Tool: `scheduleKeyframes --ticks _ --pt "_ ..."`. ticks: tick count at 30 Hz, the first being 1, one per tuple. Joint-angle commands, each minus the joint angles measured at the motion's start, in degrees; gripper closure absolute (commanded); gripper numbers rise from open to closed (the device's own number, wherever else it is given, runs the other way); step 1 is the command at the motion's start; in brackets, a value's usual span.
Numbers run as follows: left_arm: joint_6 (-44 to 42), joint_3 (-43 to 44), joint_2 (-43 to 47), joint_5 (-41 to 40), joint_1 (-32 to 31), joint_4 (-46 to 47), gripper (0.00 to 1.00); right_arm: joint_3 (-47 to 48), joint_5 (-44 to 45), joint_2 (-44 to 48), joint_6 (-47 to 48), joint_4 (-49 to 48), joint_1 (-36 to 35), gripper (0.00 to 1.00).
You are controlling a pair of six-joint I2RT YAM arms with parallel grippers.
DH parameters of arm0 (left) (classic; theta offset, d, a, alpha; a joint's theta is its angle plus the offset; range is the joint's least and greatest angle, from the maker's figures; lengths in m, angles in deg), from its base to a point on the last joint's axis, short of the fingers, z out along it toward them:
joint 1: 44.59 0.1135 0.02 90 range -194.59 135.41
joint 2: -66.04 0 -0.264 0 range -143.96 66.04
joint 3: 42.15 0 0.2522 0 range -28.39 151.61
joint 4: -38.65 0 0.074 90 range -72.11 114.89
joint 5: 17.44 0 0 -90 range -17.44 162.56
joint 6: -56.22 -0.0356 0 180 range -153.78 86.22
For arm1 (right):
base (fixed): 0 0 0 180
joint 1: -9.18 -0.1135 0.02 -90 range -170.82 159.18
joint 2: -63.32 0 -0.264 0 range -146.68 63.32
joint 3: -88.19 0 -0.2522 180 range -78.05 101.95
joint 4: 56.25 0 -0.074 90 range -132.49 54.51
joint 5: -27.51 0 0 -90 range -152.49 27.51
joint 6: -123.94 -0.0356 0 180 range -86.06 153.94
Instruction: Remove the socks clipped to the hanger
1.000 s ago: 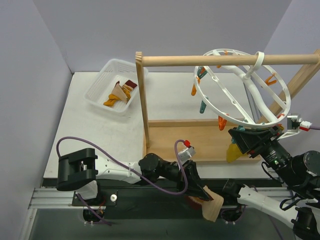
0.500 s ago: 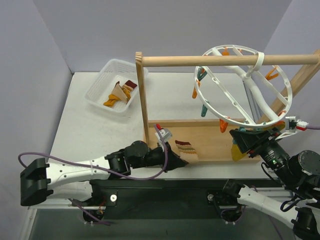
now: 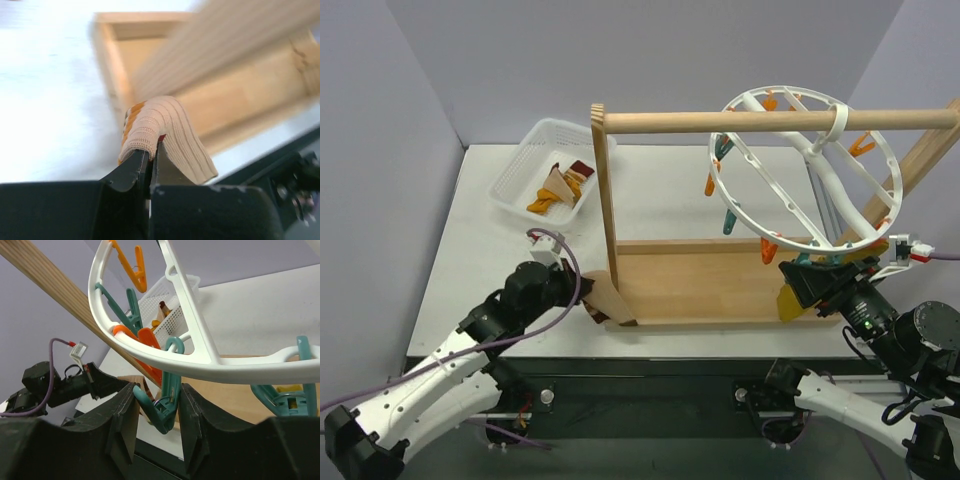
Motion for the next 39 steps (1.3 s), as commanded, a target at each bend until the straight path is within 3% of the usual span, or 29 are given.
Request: scheduleKeyframes --ticks 1,2,6,14,21,25,29,30,31,33,35,36,38,39 --pt "-3.4 6.0 -3.8 7.1 14.7 -6.1 1.0 -0.9 0.8 -0.5 -0.1 0.6 -0.5 0.64" --pt "-2.5 6.9 -4.7 8.4 20.9 -6.3 1.0 -0.9 0.8 -0.3 -0.2 0.7 -0.5 0.64" --pt "0.7 12.0 -9.2 12.6 29.2 -4.6 1.0 -1.0 1.0 0.4 -0.4 1.3 -0.6 0.63" --pt "1.4 19.8 -18.4 -1.4 30.5 3.8 1.0 -1.1 0.8 1.5 -0.9 2.3 -0.6 0.62" --pt "-3.9 35.5 -36.0 -1.2 33.3 9.2 1.0 0.4 0.4 0.1 -0.7 2.8 -0.6 0.61" --pt "-5.9 52.0 -45.3 2.7 35.6 7.4 1.0 2.2 -0.6 -1.3 -1.1 4.3 -0.6 0.61" --pt "-7.1 63.2 -54.5 4.5 38.7 4.8 1.0 2.3 0.2 -1.6 -1.7 4.7 -0.6 0.61" --pt "-7.0 65.6 -58.7 5.4 40.4 3.8 0.77 2.2 0.2 -1.7 -1.9 4.7 -0.6 0.61" --pt "-7.4 68.5 -60.8 5.8 41.0 2.3 0.64 2.2 0.2 -1.8 -2.0 4.7 -0.6 0.61" --pt "-8.8 76.0 -66.9 8.4 42.1 -1.8 0.49 2.4 0.0 -2.5 -2.2 4.7 -0.6 0.61" --pt "-8.9 84.4 -70.0 10.9 42.3 -10.4 0.47 2.3 -0.2 -3.0 -2.5 4.6 -0.6 0.61" --pt "-8.8 86.0 -71.8 11.0 42.1 -13.0 0.46 2.2 -0.1 -3.3 -2.6 4.6 -0.6 0.61" --pt "-7.8 83.8 -70.0 11.8 41.7 -14.6 0.19 1.8 0.0 -3.8 -2.9 4.7 -0.6 0.61" --pt "-7.2 81.9 -68.5 11.9 41.3 -14.2 0.18 1.8 0.1 -3.9 -2.9 4.7 -0.6 0.61"
